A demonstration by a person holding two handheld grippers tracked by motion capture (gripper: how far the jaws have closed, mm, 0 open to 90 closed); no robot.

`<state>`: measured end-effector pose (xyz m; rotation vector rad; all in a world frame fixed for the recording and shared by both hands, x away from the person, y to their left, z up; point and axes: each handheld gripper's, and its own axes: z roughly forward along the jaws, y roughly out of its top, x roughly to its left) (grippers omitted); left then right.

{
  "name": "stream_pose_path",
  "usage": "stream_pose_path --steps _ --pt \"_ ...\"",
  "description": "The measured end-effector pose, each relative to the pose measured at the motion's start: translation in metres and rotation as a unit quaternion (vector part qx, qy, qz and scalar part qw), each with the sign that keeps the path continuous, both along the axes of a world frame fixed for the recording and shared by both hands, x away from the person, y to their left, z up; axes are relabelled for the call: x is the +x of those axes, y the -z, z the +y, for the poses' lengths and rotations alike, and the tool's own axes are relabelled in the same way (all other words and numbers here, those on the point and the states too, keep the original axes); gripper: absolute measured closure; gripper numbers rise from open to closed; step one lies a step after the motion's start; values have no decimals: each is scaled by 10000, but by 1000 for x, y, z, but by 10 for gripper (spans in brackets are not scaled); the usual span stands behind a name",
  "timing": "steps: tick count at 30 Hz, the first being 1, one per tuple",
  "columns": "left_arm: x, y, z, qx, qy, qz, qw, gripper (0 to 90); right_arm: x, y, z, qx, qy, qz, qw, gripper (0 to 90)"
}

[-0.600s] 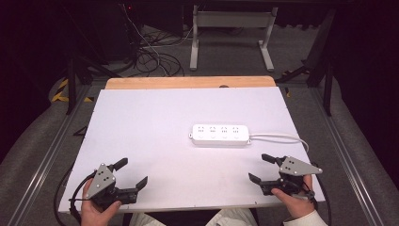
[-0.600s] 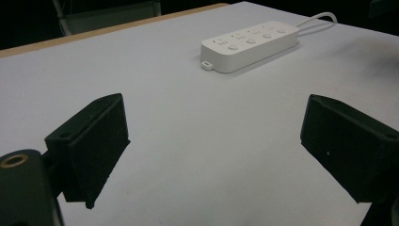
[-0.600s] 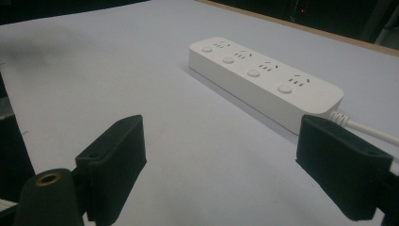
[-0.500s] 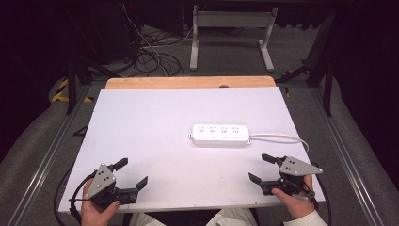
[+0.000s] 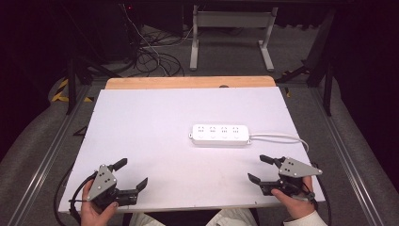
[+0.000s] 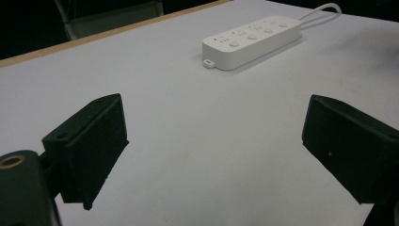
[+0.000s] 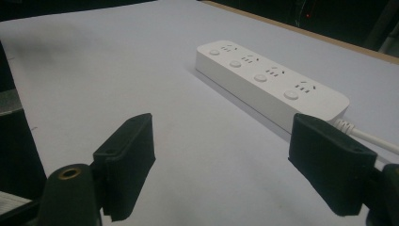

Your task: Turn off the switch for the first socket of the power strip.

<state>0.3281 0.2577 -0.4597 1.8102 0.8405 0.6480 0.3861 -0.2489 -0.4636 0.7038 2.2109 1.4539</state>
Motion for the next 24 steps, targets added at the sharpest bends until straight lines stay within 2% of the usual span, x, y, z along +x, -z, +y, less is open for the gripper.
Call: stream_pose_path --steps 2,10,12,15,18,24 --pt "-1 0 -1 65 6 -15 10000 78 0 0 0 -14 5 -1 10000 241" --pt "0 -1 0 -139 3 94 9999 71 0 -6 1 -211 69 18 9998 287" --pt "0 -1 0 -69 -24 97 9999 71 2 -10 1 -304 149 70 9994 321" --pt "1 -1 0 48 -74 139 9999 72 4 -14 1 -299 151 89 9994 331" --pt "0 -1 0 -3 -45 189 9998 72 9 -22 2 -303 165 115 9993 366" --pt "1 -1 0 53 -9 171 9998 72 19 -37 8 -388 146 99 9991 390"
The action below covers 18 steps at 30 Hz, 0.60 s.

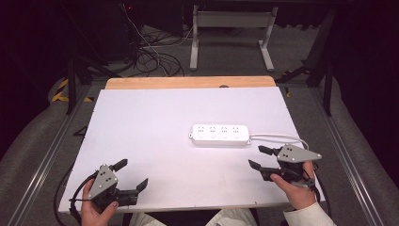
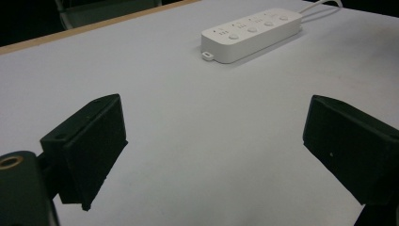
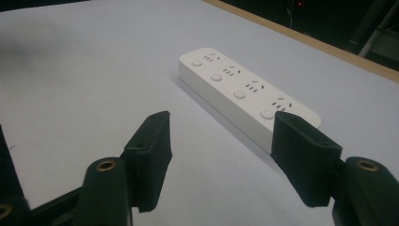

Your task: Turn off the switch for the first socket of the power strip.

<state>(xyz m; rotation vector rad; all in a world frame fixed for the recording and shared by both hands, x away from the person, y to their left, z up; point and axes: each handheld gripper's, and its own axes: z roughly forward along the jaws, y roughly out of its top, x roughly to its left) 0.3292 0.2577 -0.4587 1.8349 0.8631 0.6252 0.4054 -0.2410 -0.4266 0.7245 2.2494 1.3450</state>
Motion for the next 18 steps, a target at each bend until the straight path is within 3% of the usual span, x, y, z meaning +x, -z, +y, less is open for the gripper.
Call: stream_pose_path --steps 18 --pt "0 0 0 -9 -10 54 10000 74 26 -22 15 -18 7 53 10000 429"
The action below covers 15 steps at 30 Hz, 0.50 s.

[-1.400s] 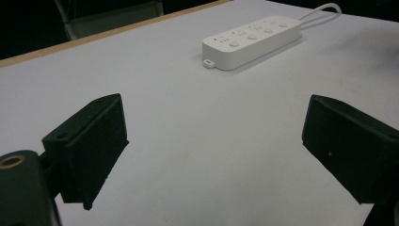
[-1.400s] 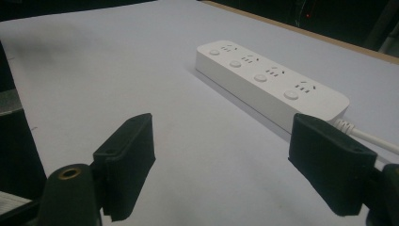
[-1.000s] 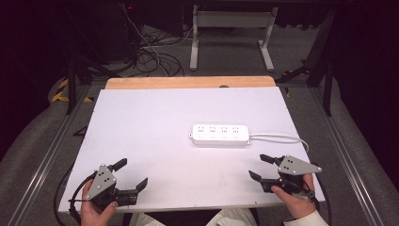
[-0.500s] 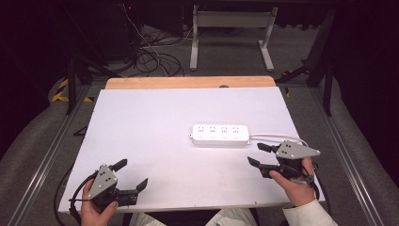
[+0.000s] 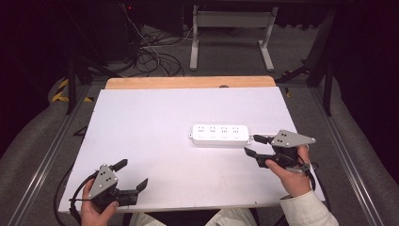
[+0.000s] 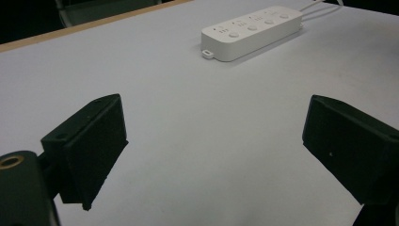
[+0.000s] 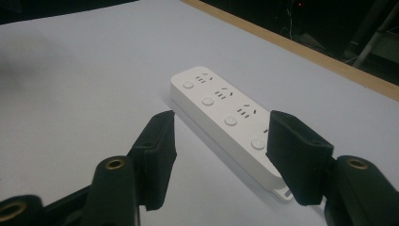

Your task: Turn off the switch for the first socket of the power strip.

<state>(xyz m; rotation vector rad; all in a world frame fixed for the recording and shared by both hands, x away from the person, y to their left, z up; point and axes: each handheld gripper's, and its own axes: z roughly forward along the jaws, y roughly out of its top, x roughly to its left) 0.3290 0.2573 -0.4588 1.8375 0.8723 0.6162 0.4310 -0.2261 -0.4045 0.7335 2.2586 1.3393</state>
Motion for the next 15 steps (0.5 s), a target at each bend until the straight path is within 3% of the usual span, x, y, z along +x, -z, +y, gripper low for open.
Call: stream_pose_path --steps 15 --pt "0 0 0 32 17 13 10000 76 26 -5 6 53 154 71 9998 432"
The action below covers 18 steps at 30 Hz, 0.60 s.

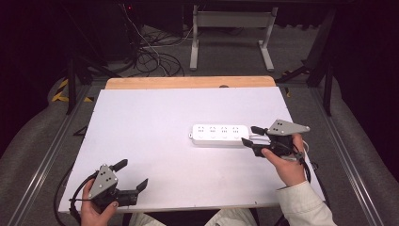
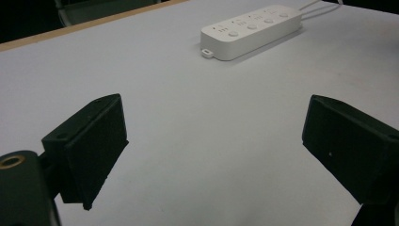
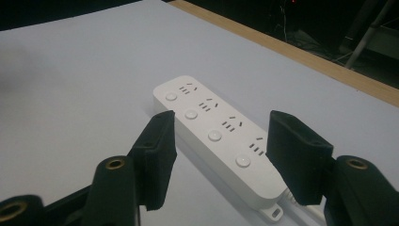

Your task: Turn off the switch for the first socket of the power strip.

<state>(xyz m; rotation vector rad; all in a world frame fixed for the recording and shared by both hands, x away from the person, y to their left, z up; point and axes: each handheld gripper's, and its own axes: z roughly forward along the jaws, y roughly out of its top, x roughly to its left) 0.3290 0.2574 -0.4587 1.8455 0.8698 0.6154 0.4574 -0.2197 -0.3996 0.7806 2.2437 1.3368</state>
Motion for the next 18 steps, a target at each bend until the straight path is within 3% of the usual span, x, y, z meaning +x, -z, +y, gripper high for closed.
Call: stream_pose_path --steps 18 --pt "0 0 0 6 17 -18 10000 76 40 1 19 -122 113 107 9998 486"
